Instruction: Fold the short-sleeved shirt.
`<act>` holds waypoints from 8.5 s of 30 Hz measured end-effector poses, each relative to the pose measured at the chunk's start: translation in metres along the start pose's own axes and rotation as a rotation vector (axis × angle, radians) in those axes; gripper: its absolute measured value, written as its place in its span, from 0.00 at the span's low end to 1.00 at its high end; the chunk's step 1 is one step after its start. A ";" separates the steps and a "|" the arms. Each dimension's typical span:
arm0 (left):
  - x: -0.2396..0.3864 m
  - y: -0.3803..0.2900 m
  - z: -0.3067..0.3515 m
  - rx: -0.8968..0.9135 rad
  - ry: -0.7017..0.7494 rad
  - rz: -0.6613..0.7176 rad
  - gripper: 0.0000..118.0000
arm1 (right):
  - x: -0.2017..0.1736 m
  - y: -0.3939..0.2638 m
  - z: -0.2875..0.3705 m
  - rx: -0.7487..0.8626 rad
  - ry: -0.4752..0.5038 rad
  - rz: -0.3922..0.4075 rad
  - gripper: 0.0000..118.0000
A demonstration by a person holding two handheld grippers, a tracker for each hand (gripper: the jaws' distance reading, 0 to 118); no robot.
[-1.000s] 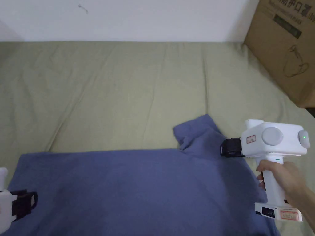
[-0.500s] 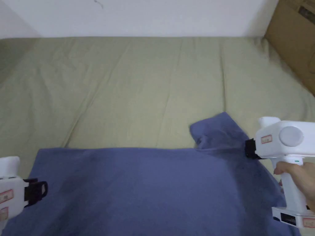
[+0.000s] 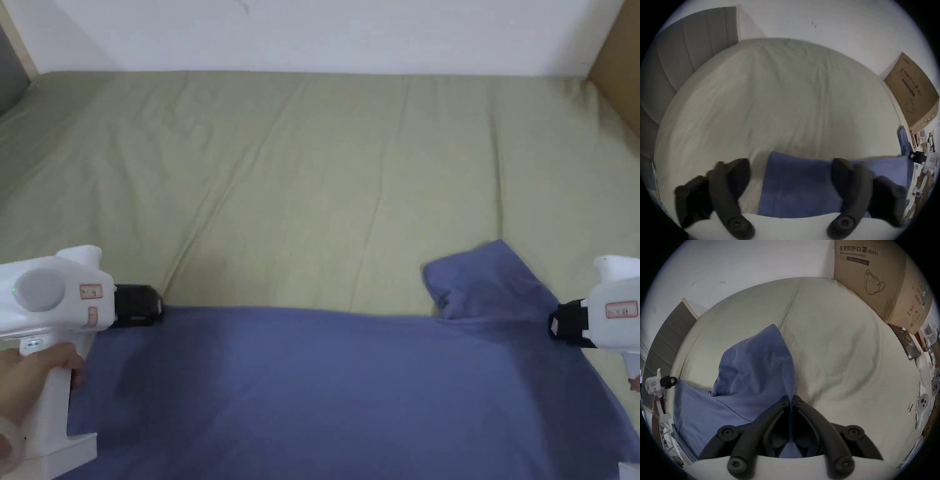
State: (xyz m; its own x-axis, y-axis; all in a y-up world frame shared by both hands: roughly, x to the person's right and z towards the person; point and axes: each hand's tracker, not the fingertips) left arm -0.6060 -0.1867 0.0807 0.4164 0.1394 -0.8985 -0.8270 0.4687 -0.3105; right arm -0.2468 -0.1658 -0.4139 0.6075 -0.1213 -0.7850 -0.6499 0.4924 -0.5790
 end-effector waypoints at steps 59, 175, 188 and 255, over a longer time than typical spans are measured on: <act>-0.027 -0.249 0.261 0.240 -0.193 0.015 0.10 | -0.008 -0.250 0.219 0.267 0.069 -0.074 0.02; 0.094 -0.273 0.207 0.005 -0.658 -0.084 0.02 | -0.031 -0.292 0.185 0.140 0.178 -0.198 0.02; -0.020 -0.290 0.170 -0.016 -0.721 0.304 0.96 | -0.075 -0.273 0.185 0.129 0.212 -0.144 0.02; 0.194 -0.241 0.202 -0.119 -0.812 -0.178 0.92 | 0.023 -0.301 0.209 0.165 0.150 -0.401 0.02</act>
State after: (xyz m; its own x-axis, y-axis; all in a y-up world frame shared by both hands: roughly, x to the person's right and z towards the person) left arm -0.2493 -0.0968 0.0435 0.6493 0.6781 -0.3445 -0.7387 0.4542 -0.4981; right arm 0.0582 -0.1371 -0.2118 0.7157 -0.4477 -0.5360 -0.2877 0.5102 -0.8105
